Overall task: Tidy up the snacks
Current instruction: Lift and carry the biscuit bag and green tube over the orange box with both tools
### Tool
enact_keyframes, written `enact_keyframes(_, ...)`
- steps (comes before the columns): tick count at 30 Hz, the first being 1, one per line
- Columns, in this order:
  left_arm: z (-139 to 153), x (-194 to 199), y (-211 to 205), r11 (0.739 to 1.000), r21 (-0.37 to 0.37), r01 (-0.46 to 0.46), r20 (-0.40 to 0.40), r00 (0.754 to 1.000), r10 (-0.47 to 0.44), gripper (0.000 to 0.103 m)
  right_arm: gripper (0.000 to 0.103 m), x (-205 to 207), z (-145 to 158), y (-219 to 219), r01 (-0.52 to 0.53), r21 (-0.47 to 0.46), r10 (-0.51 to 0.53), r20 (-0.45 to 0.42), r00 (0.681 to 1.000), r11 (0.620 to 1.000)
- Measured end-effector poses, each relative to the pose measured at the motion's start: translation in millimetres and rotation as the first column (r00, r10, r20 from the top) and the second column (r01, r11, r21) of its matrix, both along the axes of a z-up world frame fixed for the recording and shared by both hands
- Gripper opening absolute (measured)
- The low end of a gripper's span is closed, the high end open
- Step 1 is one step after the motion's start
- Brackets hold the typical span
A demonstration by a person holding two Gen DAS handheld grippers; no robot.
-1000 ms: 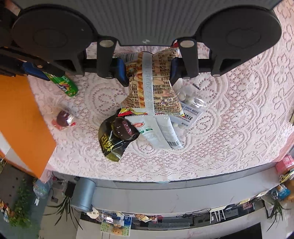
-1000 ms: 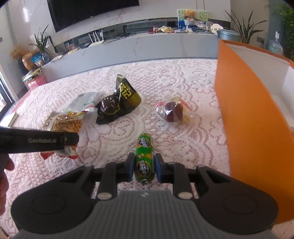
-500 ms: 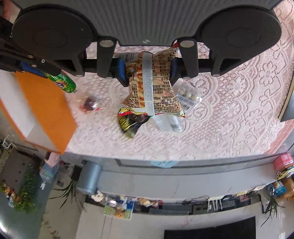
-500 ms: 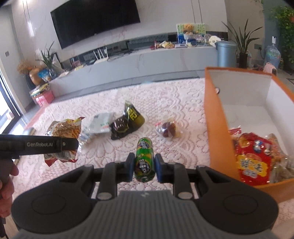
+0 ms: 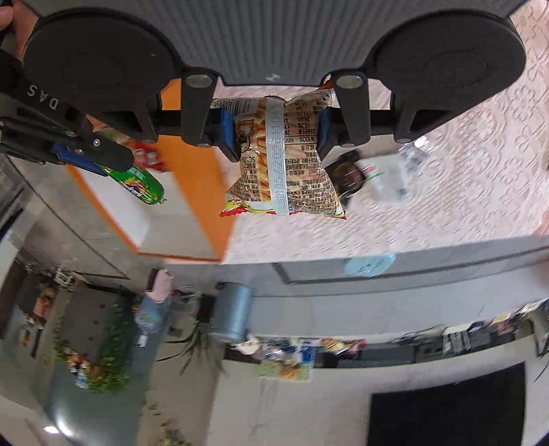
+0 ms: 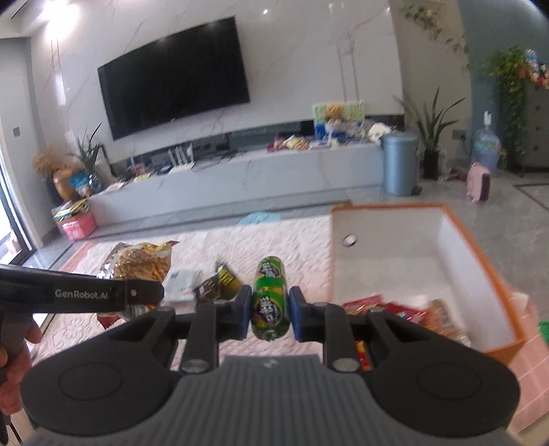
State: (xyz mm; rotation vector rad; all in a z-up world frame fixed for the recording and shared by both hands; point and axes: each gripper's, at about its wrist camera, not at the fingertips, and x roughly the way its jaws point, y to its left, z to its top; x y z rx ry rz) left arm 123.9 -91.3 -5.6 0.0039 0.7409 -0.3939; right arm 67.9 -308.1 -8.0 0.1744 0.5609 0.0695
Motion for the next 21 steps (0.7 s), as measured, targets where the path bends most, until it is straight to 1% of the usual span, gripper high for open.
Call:
enact_keyframes(5, 16.1, 0.9, -34.4, 0.997, -0.011, 0.080, 0.032, 0.996, -0.080, 0.050, 0.021, -18.0, 18.3, -30.5, 0.068, -0.049, -0.066, 0.054, 0.996, 0.996)
enact_keyframes(10, 22.9, 10.7, -71.1, 0.987, -0.025, 0.161, 0.028, 0.987, -0.161, 0.050, 0.021, -26.4, 27.8, -63.9, 0.120, -0.063, -0.116, 0.073, 0.991, 0.991)
enact_keyframes(19, 17.9, 32.9, -142.2, 0.955, 0.011, 0.297, -0.008, 0.955, -0.297, 0.050, 0.021, -17.2, 29.3, -118.7, 0.166, -0.121, -0.161, 0.051, 0.986, 0.979)
enact_keyframes(21, 13.7, 41.1, -154.4, 0.948, 0.004, 0.317, -0.026, 0.948, -0.317, 0.050, 0.021, -11.0, 26.7, -127.1, 0.168, -0.131, -0.165, 0.036, 0.986, 0.977)
